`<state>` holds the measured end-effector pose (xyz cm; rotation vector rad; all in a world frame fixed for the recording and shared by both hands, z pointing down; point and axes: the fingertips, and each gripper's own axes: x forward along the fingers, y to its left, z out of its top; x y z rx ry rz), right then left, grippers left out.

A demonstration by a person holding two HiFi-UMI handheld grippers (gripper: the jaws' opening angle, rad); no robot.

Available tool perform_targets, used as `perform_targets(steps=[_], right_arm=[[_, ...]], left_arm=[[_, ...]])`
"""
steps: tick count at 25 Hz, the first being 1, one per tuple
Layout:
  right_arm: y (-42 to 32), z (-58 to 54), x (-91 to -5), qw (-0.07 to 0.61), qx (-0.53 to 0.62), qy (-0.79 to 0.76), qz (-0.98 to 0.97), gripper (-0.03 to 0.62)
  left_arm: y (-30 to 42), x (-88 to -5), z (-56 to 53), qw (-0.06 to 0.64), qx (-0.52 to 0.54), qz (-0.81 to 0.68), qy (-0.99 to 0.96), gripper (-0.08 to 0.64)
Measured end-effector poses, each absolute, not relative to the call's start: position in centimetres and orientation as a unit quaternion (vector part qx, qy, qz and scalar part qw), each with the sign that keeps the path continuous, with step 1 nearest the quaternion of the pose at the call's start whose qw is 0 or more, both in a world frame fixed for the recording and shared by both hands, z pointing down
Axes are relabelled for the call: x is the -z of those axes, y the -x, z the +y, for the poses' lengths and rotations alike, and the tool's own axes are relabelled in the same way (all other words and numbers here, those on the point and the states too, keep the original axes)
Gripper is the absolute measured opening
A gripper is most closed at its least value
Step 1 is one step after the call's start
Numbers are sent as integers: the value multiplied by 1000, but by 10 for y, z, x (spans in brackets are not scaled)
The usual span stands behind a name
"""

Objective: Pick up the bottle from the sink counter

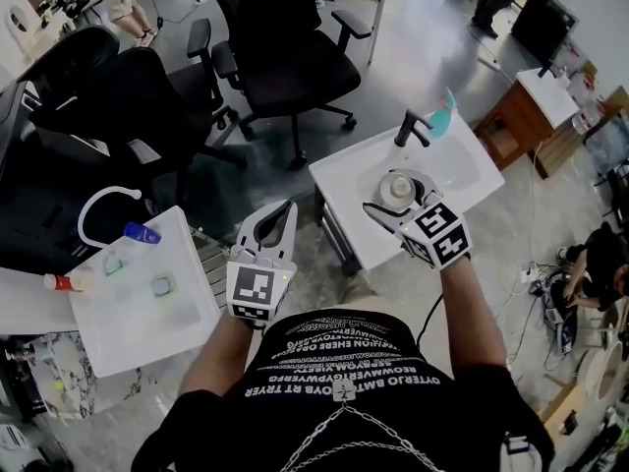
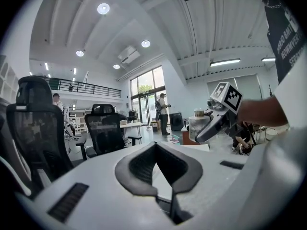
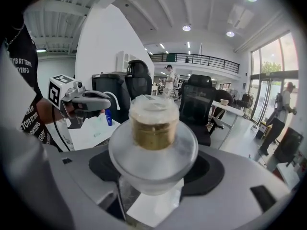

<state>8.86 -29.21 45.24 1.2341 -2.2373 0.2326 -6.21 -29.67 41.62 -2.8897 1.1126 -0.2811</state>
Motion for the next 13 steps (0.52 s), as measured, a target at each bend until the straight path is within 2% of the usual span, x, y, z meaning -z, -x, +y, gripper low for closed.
perform_targets(steps=[13], right_arm=[[-122, -355, -462, 288, -89, -435, -848, 333]], left_arm=[[13, -428, -352, 8, 100, 366, 925, 5]])
